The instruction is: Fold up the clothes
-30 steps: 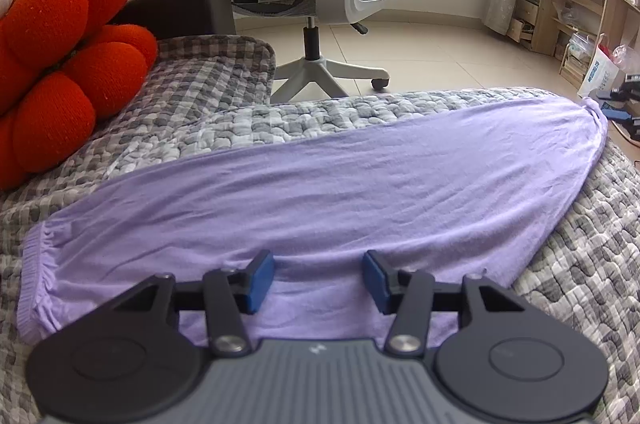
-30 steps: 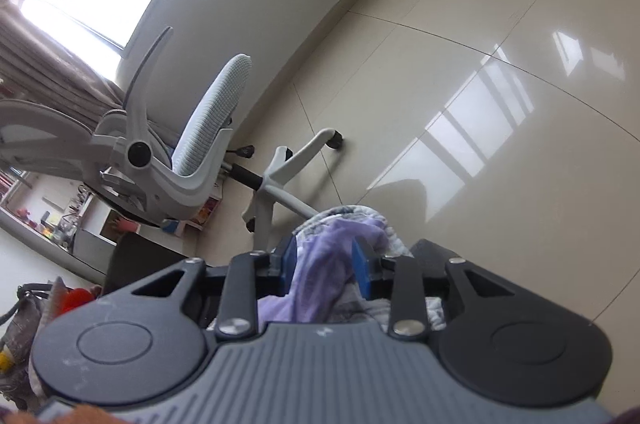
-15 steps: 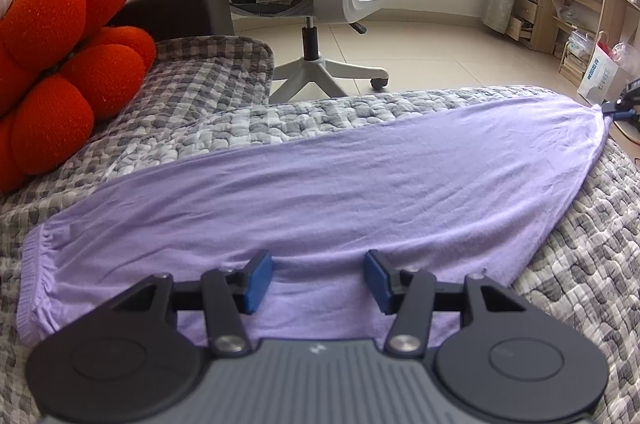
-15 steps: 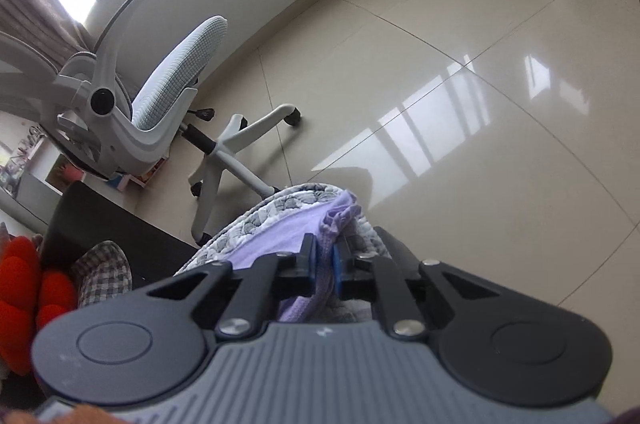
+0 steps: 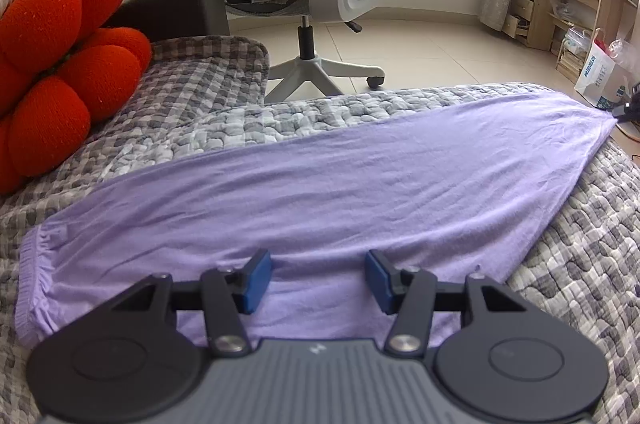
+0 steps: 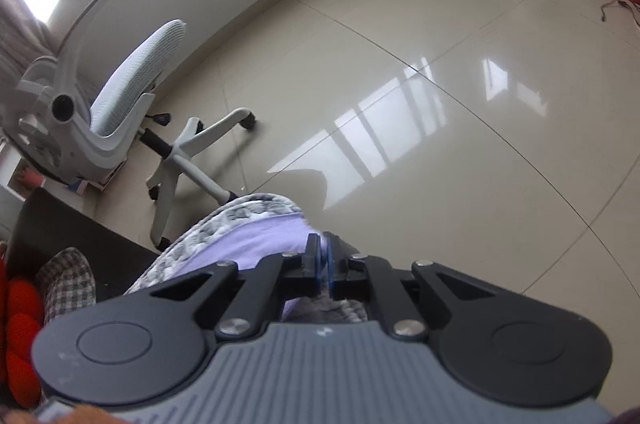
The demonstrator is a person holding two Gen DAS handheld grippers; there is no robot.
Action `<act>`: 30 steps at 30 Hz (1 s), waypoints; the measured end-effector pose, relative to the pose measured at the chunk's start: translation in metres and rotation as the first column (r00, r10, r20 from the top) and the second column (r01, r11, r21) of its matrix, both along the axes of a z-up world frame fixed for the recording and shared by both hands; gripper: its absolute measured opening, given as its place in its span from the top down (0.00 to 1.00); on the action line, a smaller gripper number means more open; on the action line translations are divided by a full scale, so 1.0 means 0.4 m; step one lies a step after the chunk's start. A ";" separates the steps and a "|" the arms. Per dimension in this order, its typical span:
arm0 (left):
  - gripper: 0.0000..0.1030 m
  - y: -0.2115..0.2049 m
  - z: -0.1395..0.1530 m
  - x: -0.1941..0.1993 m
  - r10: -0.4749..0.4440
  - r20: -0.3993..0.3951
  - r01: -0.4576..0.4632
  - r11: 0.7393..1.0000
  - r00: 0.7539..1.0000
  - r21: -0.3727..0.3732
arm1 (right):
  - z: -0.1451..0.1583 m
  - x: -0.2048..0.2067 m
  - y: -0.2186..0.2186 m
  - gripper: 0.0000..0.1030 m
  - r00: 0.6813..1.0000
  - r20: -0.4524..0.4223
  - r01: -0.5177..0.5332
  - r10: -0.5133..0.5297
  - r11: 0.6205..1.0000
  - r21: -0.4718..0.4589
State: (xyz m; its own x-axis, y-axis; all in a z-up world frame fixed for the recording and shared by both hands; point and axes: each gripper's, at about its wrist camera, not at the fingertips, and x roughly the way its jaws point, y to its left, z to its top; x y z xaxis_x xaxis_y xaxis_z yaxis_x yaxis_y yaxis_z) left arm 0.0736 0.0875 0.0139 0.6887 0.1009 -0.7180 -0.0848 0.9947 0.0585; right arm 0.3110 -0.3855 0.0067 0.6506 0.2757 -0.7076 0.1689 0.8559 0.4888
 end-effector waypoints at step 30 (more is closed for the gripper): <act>0.45 0.295 0.084 -0.145 0.474 0.013 -0.447 0.840 0.881 -0.307 | 0.176 -0.494 0.670 0.69 0.547 0.125 -0.547 0.827 0.467 -0.695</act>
